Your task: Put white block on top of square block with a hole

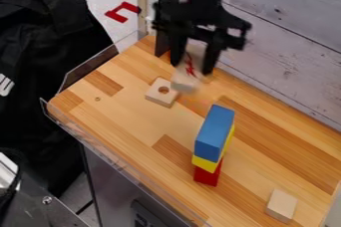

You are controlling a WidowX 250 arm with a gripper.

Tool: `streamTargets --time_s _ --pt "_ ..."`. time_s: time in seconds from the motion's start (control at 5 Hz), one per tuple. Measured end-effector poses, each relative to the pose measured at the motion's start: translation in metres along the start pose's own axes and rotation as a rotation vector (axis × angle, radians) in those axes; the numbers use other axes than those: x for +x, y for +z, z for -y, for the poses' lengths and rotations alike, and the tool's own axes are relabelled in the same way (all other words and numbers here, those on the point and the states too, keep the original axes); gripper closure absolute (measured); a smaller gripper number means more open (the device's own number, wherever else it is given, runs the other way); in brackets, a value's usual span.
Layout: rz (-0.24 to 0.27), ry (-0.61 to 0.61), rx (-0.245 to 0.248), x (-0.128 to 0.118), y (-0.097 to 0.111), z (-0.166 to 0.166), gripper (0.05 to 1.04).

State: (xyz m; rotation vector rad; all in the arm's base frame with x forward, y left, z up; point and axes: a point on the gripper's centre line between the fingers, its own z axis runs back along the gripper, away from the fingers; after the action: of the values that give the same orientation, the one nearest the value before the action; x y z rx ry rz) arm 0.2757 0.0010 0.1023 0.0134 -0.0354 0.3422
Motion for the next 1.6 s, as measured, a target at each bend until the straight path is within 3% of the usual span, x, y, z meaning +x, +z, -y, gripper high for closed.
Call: streamTargets --time_s 0.2,0.6,1.0,1.4,1.6 --pt "-0.015 -0.063 0.013 0.022 -0.02 -0.011 0.561" --pt "0.048 -0.158 0.015 0.045 -0.043 -0.035 0.561" --pt "0.06 -0.169 -0.024 0.052 -0.062 -0.041 0.561" --pt "0.098 -0.176 -0.022 0.059 -0.09 -0.04 0.561" --pt "0.083 -0.175 -0.024 0.059 -0.104 -0.039 0.561"
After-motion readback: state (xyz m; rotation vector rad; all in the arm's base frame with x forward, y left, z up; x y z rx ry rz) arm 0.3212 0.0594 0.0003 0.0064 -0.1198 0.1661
